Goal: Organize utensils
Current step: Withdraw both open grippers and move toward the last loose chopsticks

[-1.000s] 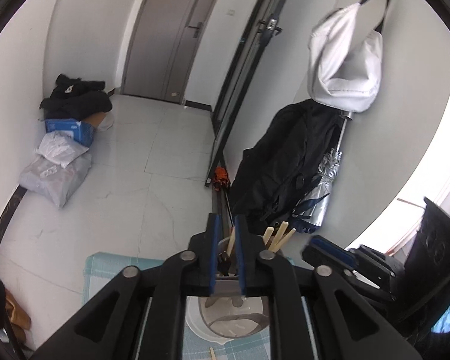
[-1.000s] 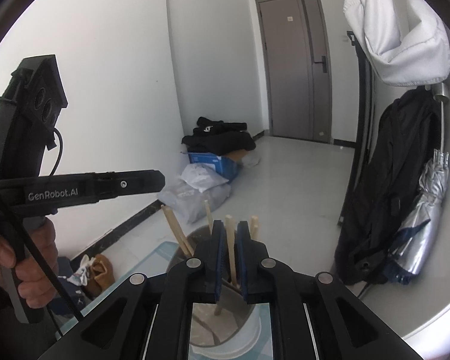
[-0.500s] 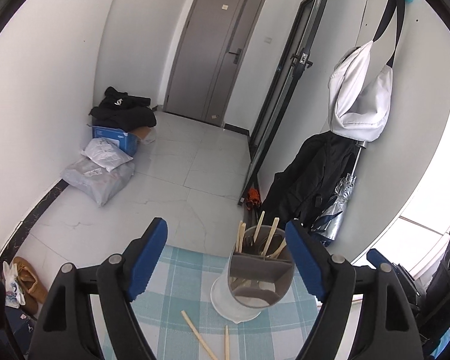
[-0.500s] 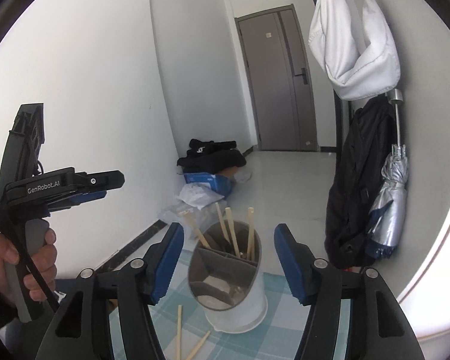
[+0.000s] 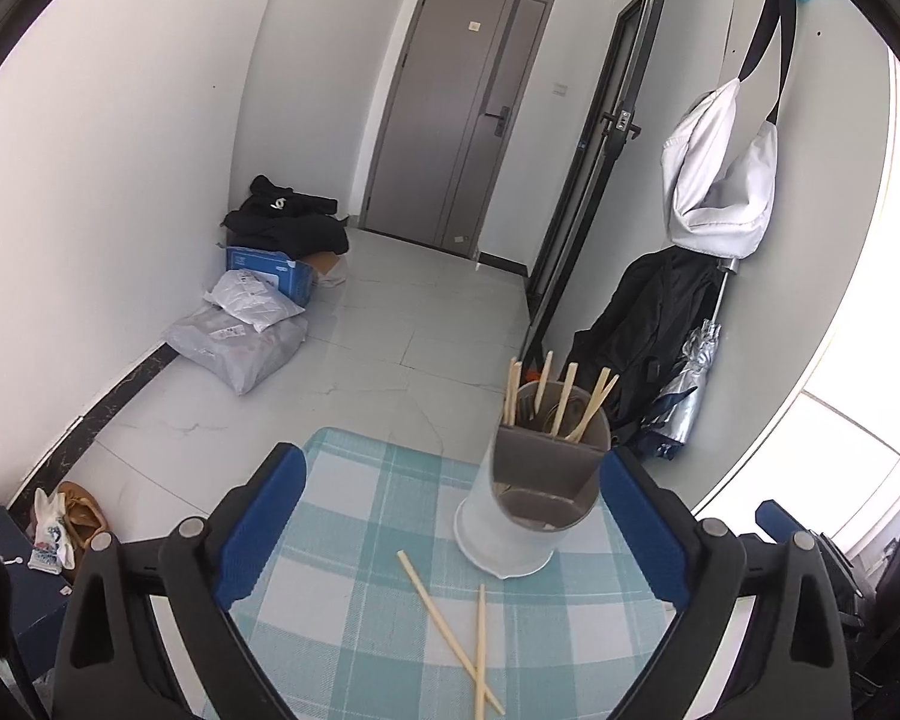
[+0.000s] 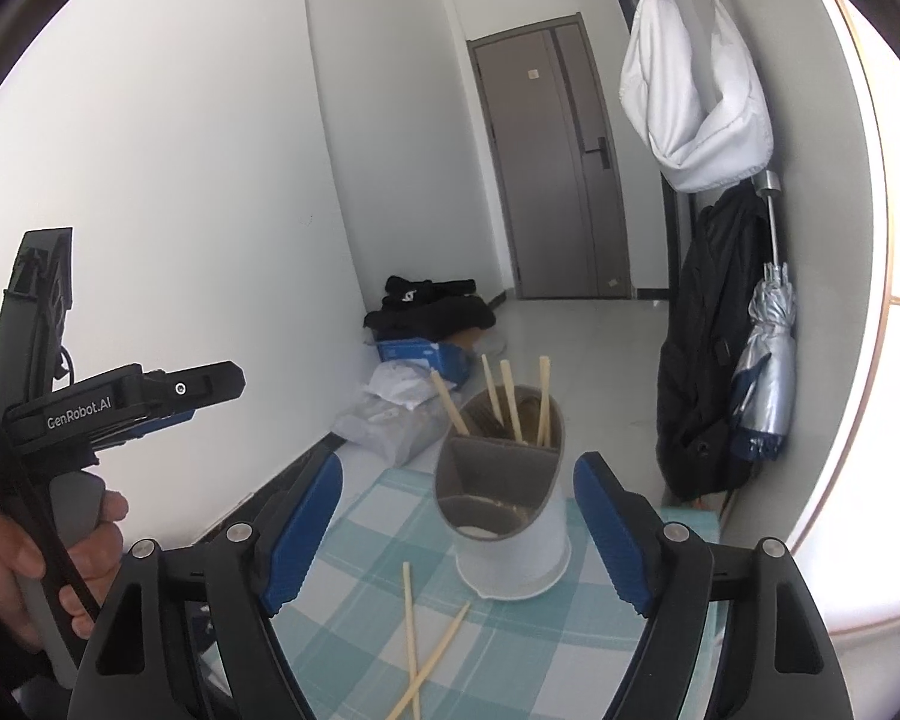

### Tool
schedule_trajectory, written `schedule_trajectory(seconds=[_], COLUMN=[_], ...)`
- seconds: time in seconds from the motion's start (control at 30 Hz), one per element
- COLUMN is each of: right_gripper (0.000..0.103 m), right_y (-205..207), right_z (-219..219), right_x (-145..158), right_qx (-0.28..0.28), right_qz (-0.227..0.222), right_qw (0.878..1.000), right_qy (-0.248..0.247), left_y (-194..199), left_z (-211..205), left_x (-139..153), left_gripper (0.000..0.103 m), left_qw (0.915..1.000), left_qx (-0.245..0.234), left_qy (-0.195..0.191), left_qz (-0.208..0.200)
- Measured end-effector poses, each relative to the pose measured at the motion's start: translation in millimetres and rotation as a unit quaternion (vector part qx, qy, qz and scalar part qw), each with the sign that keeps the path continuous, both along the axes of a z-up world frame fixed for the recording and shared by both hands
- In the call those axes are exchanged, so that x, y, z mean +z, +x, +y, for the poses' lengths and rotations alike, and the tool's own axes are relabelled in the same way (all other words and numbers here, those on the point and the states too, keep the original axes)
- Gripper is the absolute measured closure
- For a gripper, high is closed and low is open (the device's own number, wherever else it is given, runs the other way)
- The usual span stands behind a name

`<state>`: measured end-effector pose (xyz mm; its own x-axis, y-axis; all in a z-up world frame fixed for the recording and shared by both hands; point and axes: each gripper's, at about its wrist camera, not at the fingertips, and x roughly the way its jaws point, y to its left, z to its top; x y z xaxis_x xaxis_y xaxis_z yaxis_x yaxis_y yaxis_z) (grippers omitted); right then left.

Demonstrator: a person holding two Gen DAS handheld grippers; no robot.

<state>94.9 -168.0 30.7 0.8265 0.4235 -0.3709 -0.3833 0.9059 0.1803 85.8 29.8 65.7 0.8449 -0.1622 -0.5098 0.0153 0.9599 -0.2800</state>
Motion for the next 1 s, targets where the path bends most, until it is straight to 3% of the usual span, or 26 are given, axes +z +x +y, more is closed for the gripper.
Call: schedule_trajectory(seconds=[0.27,0.43,0.77,1.0], right_gripper=[0.02,0.02,0.02,0.025], right_y=[-14.5,-5.0,42.9,79.2], right_z=[11.3,19.2,44.4,61.6], right_x=[-31.5,-58.9,-121.0,-156.2], right_qx=[-0.023,-0.025,-0.034,-0.065], right_qz=[0.035,0.088,0.22,0.268], right_qw=[0.999,0.995,0.974,0.959], right_qy=[-0.016,-0.025,-0.049,-0.066], left_y=[-13.6,-11.3,-3.4,2.6], left_z=[9.3,15.0,44.6,65.2], left_x=[-34.9,-60.9,-91.0,-97.4], left_gripper=[0.005,0.005,0.005,0.005], left_qw=[0.9997,0.9988,0.9917,0.9856], left_qx=[0.016,0.006,0.012,0.03], left_qy=[-0.002,-0.008,-0.048,-0.079], left_qz=[0.017,0.048,0.119,0.147])
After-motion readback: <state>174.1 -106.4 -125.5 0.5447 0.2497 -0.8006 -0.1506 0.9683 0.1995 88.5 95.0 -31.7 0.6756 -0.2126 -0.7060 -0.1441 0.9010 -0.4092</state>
